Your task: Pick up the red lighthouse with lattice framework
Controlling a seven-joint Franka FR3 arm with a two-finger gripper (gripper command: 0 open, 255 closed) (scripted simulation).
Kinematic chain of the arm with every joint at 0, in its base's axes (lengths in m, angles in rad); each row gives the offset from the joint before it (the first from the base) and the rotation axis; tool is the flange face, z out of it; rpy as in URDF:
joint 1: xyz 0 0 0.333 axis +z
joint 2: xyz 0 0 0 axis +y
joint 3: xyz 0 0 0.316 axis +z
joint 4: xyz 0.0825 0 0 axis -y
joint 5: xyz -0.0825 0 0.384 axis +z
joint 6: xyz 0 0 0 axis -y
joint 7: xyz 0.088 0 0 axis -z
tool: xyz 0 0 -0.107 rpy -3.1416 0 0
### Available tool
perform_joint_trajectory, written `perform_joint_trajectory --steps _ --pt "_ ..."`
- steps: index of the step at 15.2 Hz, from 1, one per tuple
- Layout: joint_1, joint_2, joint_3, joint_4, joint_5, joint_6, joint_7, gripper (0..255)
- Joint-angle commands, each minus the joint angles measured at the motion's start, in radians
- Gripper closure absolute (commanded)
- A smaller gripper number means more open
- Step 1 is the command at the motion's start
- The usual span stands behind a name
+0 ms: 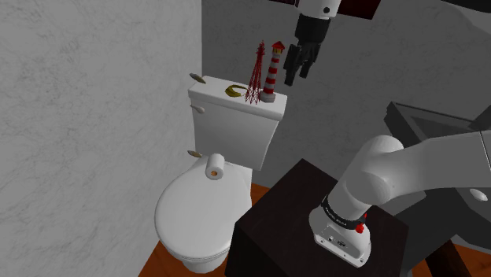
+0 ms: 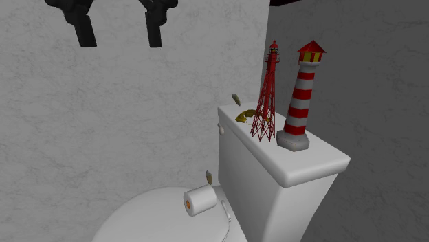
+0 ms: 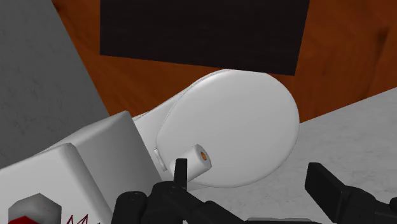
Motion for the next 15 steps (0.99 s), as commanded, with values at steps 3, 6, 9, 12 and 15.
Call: perform_joint_trajectory --steps 3,6,9,12,15 --pt "-0.015 0.054 -0.016 0.025 -0.007 0.047 0.002 0" --pt "-0.037 0.136 -0.04 0.069 -0.015 0.113 0.005 0" --pt "-0.056 0.22 -0.065 0.122 -0.019 0.17 0.008 0" --pt "-0.073 0.305 -0.09 0.184 -0.019 0.221 0.01 0" --pt "-0.088 0.39 -0.116 0.253 -0.013 0.263 0.01 0"
